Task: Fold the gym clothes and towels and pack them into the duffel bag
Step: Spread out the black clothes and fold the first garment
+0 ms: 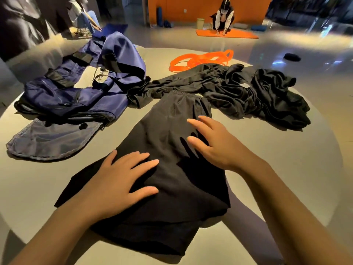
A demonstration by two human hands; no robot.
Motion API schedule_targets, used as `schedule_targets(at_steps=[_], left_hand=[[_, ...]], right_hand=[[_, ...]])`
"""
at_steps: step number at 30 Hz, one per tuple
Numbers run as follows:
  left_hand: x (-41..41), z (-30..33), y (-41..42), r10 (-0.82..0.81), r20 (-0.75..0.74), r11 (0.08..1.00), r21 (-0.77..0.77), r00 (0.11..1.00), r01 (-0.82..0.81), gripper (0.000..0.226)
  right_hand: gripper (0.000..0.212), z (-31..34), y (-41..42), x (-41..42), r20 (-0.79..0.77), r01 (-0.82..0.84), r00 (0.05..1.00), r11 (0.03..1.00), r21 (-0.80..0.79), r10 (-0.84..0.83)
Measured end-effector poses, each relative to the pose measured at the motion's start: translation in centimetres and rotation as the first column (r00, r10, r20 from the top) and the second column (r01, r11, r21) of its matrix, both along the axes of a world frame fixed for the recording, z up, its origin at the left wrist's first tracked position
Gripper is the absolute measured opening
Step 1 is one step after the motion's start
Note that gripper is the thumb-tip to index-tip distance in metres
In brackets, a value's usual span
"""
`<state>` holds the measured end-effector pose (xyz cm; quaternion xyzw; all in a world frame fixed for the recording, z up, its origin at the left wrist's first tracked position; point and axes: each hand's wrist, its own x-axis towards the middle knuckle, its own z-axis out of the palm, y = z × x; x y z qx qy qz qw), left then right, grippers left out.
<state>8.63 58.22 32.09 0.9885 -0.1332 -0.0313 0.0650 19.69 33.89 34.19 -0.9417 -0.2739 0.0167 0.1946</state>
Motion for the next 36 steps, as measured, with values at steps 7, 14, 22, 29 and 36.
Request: schedule_targets(at_steps=[7, 14, 22, 29, 36], left_hand=[[1.7, -3.2, -4.1, -0.14, 0.06, 0.983, 0.127, 0.988, 0.131, 0.067], [2.0, -3.7, -3.7, -0.182, 0.065, 0.973, 0.152, 0.981, 0.171, 0.075], [2.5, -4.0, -3.6, -0.221, 0.002, 0.958, 0.186, 0.975, 0.217, 0.078], [2.1, -3.6, -3.7, -0.183, -0.023, 0.969, 0.167, 0.983, 0.184, 0.079], [1.9, -2.8, -4.0, -0.164, -0.053, 0.982, 0.086, 0.985, 0.168, 0.077]], right_hand=[[0.065, -5.7, 0.3, 6.1, 0.005, 0.142, 0.99, 0.984, -0.103, -0.143], [0.061, -4.5, 1.0, 8.0, 0.234, 0.177, 0.959, 0.983, -0.051, -0.16], [0.067, -5.8, 5.9, 14.8, 0.078, 0.273, 0.961, 0.949, -0.158, -0.264], [0.063, -6.6, 5.8, 15.3, 0.201, 0.287, 0.944, 0.952, -0.103, -0.263], [0.048, -5.0, 4.8, 7.4, 0.443, 0.0, 0.895, 0.992, 0.128, -0.057]])
